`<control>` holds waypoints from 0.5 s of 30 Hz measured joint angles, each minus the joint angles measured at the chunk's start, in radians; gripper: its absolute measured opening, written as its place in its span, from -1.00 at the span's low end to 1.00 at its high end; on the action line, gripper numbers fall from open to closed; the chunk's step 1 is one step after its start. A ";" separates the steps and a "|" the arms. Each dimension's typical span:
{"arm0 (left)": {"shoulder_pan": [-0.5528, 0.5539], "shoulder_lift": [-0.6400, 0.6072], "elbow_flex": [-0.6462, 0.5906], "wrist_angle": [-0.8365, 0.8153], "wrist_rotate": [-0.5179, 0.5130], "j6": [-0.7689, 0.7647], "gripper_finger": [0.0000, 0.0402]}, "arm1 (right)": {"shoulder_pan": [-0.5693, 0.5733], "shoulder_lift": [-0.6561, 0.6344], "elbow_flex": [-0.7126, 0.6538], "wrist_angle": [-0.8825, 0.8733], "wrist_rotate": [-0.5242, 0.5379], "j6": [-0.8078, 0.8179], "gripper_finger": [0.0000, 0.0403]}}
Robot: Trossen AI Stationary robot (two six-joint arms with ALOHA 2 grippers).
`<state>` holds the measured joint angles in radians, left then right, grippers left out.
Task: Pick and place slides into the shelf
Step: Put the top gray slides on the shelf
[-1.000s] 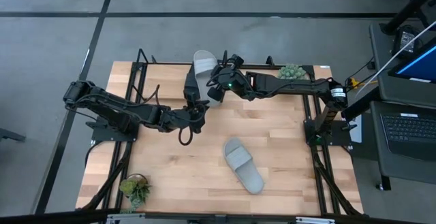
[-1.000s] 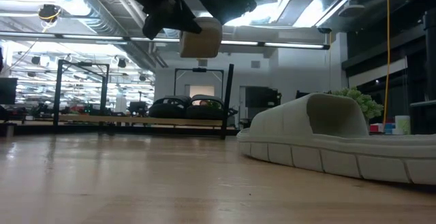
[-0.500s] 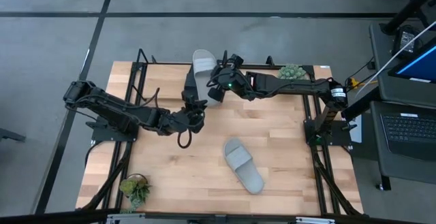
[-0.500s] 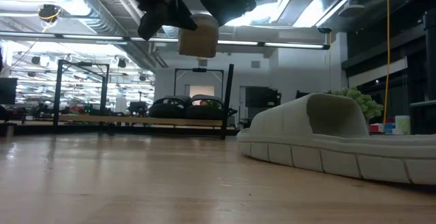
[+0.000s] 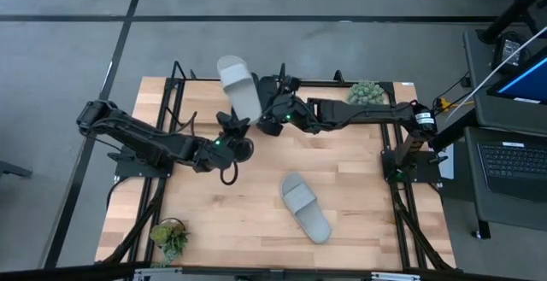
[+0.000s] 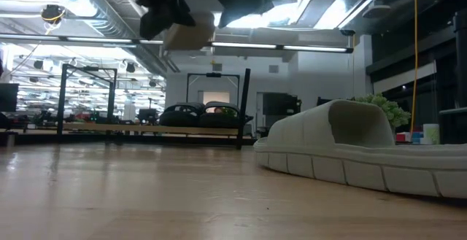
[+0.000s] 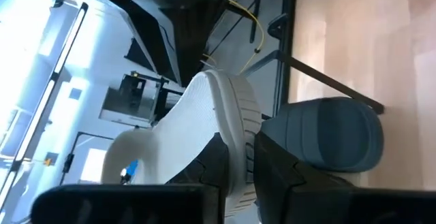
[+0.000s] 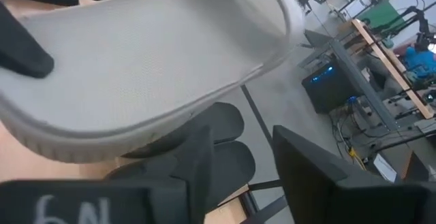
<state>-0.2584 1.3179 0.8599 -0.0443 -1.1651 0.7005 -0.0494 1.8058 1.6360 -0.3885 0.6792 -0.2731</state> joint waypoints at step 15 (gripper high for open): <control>-0.114 -0.142 0.000 -0.387 0.102 -0.286 -0.81 | 0.052 -0.146 0.000 -0.247 -0.024 0.126 -0.93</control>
<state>-0.3727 1.1758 0.8597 -0.4314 -1.0627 0.4145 0.0022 1.6596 1.6357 -0.6353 0.6550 -0.1467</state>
